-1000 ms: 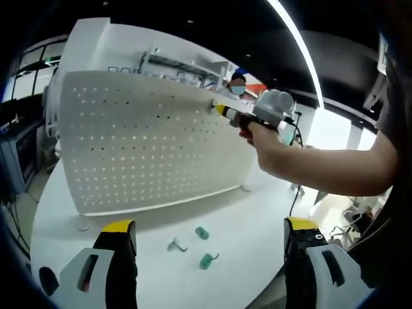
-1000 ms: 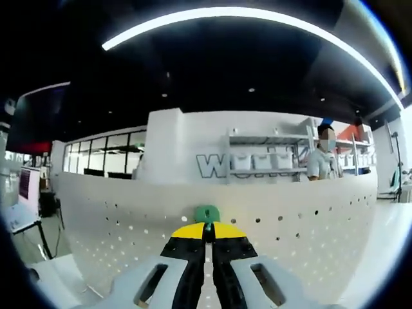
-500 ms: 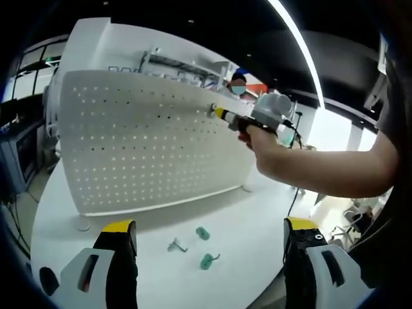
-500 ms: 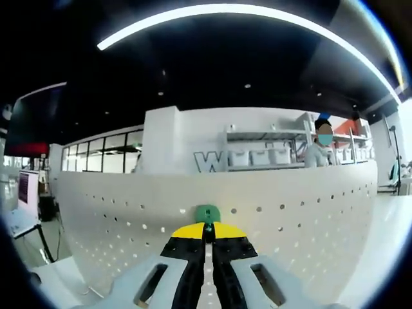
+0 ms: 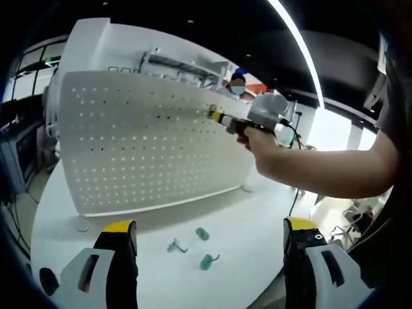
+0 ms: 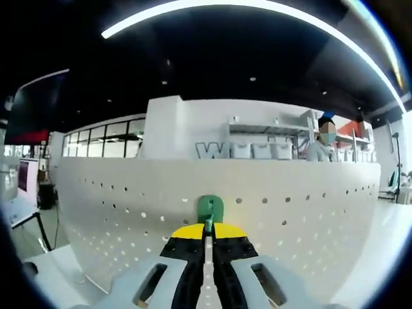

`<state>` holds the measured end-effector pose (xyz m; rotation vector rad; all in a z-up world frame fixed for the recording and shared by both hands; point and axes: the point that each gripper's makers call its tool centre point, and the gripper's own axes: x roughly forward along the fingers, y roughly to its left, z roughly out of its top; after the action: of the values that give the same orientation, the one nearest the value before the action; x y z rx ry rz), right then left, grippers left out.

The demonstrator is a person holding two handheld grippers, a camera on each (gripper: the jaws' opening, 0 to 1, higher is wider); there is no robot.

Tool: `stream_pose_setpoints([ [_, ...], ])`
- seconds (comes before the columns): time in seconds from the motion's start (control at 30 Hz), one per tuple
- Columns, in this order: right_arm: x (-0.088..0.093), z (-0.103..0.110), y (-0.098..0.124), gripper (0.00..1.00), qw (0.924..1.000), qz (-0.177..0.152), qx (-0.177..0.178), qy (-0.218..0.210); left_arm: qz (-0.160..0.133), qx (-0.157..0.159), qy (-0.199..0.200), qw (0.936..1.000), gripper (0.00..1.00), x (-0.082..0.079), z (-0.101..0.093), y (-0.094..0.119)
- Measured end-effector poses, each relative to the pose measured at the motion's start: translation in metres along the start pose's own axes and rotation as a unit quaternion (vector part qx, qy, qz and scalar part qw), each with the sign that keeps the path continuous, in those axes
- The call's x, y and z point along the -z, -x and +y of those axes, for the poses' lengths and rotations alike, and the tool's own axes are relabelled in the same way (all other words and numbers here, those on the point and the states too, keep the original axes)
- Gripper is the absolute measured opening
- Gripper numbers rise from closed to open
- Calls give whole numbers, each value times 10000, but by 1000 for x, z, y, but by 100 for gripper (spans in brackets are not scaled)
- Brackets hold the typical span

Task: Insert the hook assembly into the mounting plate slot until the hook locks in place.

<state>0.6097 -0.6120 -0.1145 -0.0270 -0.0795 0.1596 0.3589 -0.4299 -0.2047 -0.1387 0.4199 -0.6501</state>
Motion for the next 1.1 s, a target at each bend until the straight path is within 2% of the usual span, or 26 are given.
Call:
stream_pose_setpoints([
  [0.13, 3, 2, -1, 8, 9995, 85, -112, -277, 7, 8, 10, 10000, 96, 0, -1, 1],
  [0.23, -1, 1, -1, 10, 9996, 65, -93, -249, 6, -6, 2, 10000, 96, 0, -1, 2],
  [0.63, -27, -2, 9, 17, 9994, -175, -72, -276, -88, -12, -57, 9999, 95, -6, -9, 9],
  [0.9, -39, 4, 25, 18, 9995, -188, -176, -197, -147, -46, -77, 9999, 95, -5, -13, 16],
  [1.1, -37, 7, 49, 18, 9996, -140, -133, -198, -274, -81, 22, 9996, 95, -10, -13, 23],
])
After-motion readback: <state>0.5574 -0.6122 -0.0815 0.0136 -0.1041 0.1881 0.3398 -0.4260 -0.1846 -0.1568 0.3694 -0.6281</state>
